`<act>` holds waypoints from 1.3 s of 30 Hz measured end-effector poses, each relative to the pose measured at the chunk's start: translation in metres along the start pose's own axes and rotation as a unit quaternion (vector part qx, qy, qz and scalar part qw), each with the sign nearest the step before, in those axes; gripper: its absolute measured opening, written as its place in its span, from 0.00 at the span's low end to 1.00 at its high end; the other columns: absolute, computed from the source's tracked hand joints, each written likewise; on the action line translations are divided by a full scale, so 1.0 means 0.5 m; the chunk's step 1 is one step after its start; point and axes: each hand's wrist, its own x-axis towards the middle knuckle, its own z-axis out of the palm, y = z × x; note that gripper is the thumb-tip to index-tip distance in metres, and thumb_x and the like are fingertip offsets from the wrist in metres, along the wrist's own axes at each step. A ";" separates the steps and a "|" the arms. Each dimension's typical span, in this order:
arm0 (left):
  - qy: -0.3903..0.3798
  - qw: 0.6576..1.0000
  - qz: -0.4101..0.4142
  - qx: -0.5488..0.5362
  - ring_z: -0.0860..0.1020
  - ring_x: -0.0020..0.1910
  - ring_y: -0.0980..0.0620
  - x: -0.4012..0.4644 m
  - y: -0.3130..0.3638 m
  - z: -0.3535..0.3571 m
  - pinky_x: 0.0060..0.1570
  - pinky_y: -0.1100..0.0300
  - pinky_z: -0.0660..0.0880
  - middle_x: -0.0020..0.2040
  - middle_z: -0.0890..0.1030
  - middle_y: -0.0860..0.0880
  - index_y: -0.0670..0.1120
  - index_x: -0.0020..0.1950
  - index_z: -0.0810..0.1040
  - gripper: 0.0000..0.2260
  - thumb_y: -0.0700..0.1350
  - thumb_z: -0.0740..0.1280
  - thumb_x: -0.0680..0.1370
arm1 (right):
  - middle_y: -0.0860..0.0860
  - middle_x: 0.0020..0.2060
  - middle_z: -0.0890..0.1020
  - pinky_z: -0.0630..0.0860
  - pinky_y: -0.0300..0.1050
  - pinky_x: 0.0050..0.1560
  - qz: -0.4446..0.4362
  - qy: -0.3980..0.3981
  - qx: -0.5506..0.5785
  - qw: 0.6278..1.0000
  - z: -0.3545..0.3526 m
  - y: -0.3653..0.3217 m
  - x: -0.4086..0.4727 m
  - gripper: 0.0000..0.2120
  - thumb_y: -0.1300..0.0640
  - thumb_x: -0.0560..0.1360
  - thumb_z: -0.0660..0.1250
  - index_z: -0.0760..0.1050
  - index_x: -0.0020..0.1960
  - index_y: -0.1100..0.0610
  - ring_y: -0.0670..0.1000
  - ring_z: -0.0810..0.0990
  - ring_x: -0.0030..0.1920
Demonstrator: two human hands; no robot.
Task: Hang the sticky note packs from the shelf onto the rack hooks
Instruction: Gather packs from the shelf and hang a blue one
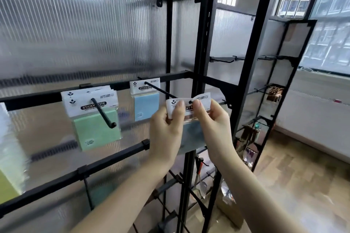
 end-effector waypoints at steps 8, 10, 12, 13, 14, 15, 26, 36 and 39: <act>0.043 0.998 0.011 0.041 0.68 0.30 0.57 -0.004 0.009 0.012 0.31 0.65 0.65 0.28 0.69 0.45 0.35 0.36 0.71 0.24 0.58 0.62 0.75 | 0.44 0.31 0.79 0.69 0.32 0.35 0.024 -0.090 0.055 0.994 -0.013 0.005 0.025 0.12 0.46 0.71 0.67 0.77 0.40 0.55 0.43 0.75 0.34; 0.042 0.998 -0.006 0.041 0.70 0.29 0.60 -0.005 0.012 0.013 0.30 0.69 0.66 0.27 0.72 0.49 0.40 0.35 0.75 0.18 0.53 0.63 0.77 | 0.48 0.34 0.80 0.70 0.35 0.36 0.037 -0.120 0.071 0.990 -0.021 0.011 0.030 0.12 0.47 0.72 0.70 0.78 0.41 0.56 0.46 0.76 0.36; 0.048 0.998 -0.024 0.045 0.71 0.27 0.64 -0.005 0.013 0.011 0.29 0.72 0.66 0.26 0.75 0.56 0.49 0.31 0.76 0.15 0.48 0.64 0.78 | 0.51 0.37 0.82 0.71 0.37 0.38 0.055 -0.155 0.075 0.984 -0.027 0.020 0.038 0.12 0.48 0.74 0.68 0.78 0.43 0.57 0.47 0.78 0.38; 0.052 0.997 -0.033 0.051 0.71 0.27 0.63 -0.003 0.013 0.008 0.28 0.72 0.66 0.26 0.75 0.57 0.50 0.30 0.75 0.15 0.48 0.64 0.78 | 0.51 0.37 0.82 0.72 0.37 0.38 0.064 -0.173 0.072 0.980 -0.028 0.025 0.043 0.10 0.49 0.74 0.67 0.79 0.43 0.56 0.47 0.78 0.38; 0.055 0.996 -0.040 0.058 0.72 0.27 0.62 -0.001 0.011 0.005 0.28 0.71 0.67 0.26 0.75 0.56 0.49 0.30 0.74 0.16 0.48 0.64 0.78 | 0.49 0.37 0.83 0.73 0.36 0.38 0.069 -0.188 0.067 0.977 -0.027 0.031 0.047 0.09 0.50 0.76 0.67 0.79 0.43 0.54 0.46 0.79 0.38; 0.055 0.995 -0.044 0.066 0.72 0.27 0.60 0.001 0.008 0.000 0.28 0.69 0.67 0.27 0.75 0.55 0.46 0.31 0.74 0.15 0.48 0.65 0.78 | 0.48 0.36 0.83 0.73 0.35 0.38 0.069 -0.199 0.060 0.976 -0.025 0.037 0.051 0.08 0.51 0.77 0.67 0.79 0.42 0.53 0.45 0.79 0.37; 0.151 0.960 -0.070 0.225 0.76 0.52 0.49 0.033 -0.114 -0.075 0.56 0.56 0.73 0.50 0.77 0.47 0.44 0.53 0.72 0.12 0.51 0.66 0.77 | 0.43 0.39 0.79 0.69 0.25 0.36 0.076 -0.164 0.000 0.984 0.038 0.145 0.113 0.04 0.55 0.76 0.69 0.74 0.47 0.53 0.37 0.76 0.39; 0.226 0.913 -0.124 0.317 0.71 0.50 0.55 0.084 -0.176 -0.088 0.46 0.64 0.64 0.51 0.72 0.51 0.39 0.64 0.69 0.21 0.52 0.64 0.79 | 0.51 0.55 0.77 0.70 0.32 0.40 0.124 -0.162 -0.030 0.979 0.113 0.199 0.163 0.22 0.49 0.76 0.69 0.68 0.64 0.58 0.45 0.76 0.51; 0.229 0.909 -0.152 0.315 0.75 0.55 0.48 0.100 -0.179 -0.093 0.51 0.57 0.71 0.54 0.75 0.47 0.38 0.65 0.68 0.21 0.52 0.63 0.79 | 0.52 0.53 0.77 0.70 0.36 0.39 0.168 -0.163 -0.033 0.972 0.130 0.212 0.171 0.21 0.50 0.76 0.68 0.69 0.64 0.60 0.47 0.76 0.49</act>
